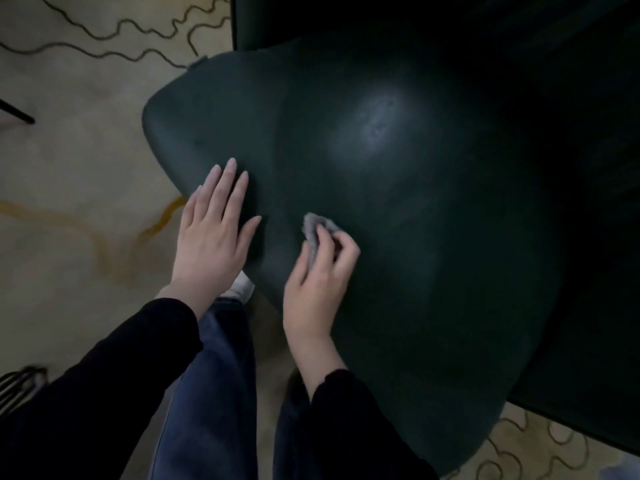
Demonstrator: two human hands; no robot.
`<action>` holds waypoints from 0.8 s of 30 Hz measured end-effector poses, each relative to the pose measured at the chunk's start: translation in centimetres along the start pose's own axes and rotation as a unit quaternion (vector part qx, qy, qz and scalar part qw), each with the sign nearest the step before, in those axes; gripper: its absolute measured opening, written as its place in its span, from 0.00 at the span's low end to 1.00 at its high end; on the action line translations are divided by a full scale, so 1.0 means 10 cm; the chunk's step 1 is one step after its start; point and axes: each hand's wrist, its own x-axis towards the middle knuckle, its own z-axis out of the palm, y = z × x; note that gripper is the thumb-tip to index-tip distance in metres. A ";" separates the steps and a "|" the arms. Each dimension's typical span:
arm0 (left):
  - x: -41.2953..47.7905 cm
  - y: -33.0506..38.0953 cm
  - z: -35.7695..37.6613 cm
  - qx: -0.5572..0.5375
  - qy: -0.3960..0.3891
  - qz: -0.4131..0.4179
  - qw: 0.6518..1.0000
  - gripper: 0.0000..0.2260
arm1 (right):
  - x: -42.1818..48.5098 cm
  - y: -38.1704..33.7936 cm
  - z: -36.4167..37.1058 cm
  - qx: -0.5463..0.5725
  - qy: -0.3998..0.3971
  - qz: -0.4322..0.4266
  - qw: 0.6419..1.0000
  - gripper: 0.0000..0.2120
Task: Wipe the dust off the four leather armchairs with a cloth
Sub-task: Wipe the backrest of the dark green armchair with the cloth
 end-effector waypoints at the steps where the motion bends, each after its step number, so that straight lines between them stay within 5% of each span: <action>1: 0.00 -0.04 -0.03 0.002 -0.002 -0.007 1.000 0.26 | 0.08 -0.07 0.04 0.014 -0.020 -0.025 0.999 0.12; 6: -0.02 -0.17 -0.19 0.002 -0.015 -0.031 0.999 0.27 | 0.62 -0.18 -0.03 0.030 -0.027 -0.116 0.992 0.10; 10: 0.02 -0.22 -0.19 0.013 -0.029 -0.063 0.998 0.29 | 1.17 0.12 -0.24 -0.036 0.031 -0.110 0.993 0.10; 14: 0.08 -0.31 -0.08 0.001 -0.027 -0.096 0.995 0.29 | 1.61 0.35 -0.29 -0.099 0.007 -0.064 0.993 0.12; 19: 0.07 -0.36 0.04 0.003 -0.016 -0.097 0.995 0.30 | 1.13 0.01 0.25 -0.072 0.002 -0.162 0.984 0.10; 24: 0.02 -0.47 0.04 0.005 -0.008 -0.093 0.996 0.28 | 0.37 -0.40 0.55 -0.027 -0.134 -0.234 0.963 0.10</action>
